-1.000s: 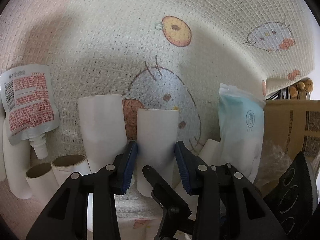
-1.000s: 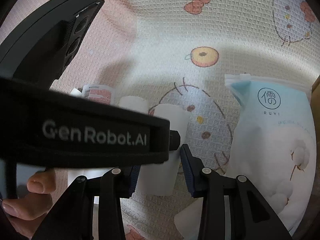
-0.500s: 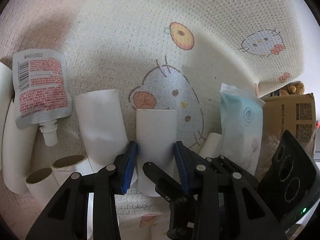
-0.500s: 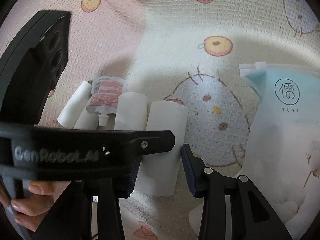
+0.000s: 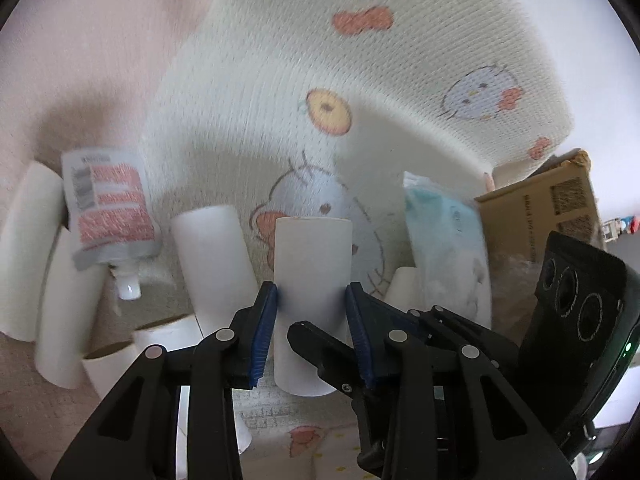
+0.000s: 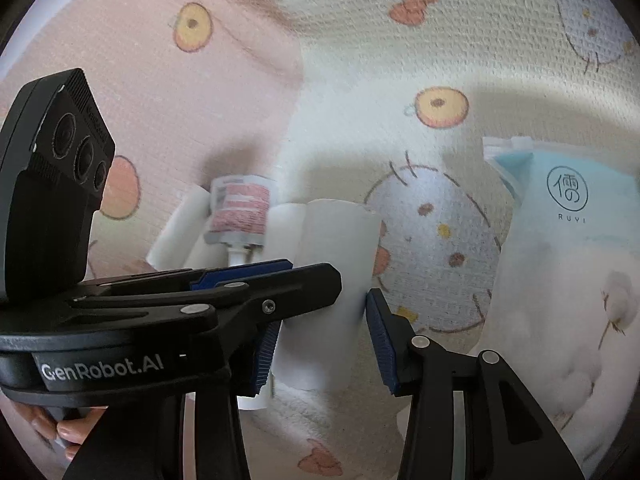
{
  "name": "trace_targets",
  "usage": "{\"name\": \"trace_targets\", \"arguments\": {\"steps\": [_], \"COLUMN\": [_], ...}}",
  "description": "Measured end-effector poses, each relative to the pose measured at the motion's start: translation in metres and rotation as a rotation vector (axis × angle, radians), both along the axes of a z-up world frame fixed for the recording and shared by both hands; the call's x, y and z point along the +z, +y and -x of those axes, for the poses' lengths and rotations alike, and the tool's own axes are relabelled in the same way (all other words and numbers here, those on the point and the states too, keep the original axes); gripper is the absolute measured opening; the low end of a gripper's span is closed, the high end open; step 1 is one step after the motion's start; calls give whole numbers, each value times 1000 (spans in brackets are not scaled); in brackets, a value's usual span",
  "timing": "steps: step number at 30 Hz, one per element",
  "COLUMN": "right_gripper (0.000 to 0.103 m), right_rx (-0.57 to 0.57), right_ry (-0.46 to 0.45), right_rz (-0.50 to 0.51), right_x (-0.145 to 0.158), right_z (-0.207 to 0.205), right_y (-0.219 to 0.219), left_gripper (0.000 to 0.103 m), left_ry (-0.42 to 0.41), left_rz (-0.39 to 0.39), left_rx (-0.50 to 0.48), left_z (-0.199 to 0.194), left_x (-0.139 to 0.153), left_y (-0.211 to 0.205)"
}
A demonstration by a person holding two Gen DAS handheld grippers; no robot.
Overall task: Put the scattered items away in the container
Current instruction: 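Lift the white tube with the left gripper toward the cardboard box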
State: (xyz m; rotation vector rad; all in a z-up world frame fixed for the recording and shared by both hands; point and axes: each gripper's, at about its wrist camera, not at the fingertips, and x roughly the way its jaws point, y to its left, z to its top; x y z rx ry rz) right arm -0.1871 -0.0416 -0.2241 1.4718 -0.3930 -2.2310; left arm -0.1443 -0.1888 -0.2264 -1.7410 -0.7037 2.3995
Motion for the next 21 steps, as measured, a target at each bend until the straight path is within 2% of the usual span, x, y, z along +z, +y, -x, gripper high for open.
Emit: {"name": "trace_targets", "arguments": {"steps": [5,13,21], "right_gripper": [41,41,41], "right_rx": [28,57,88], "right_ry": [73,202,372], "right_rz": [-24,-54,-69], "right_x": [17,70,127], "right_z": [1,-17,-28], "right_y": [-8,-8,-16], "left_gripper": [39,39,38], "left_ry": [78,212,358], "left_rz": [50,92,216], "left_rx": [-4,12,8], "left_z": [-11,-23,-36], "left_x": [25,75,138], "left_y": [7,6,21]}}
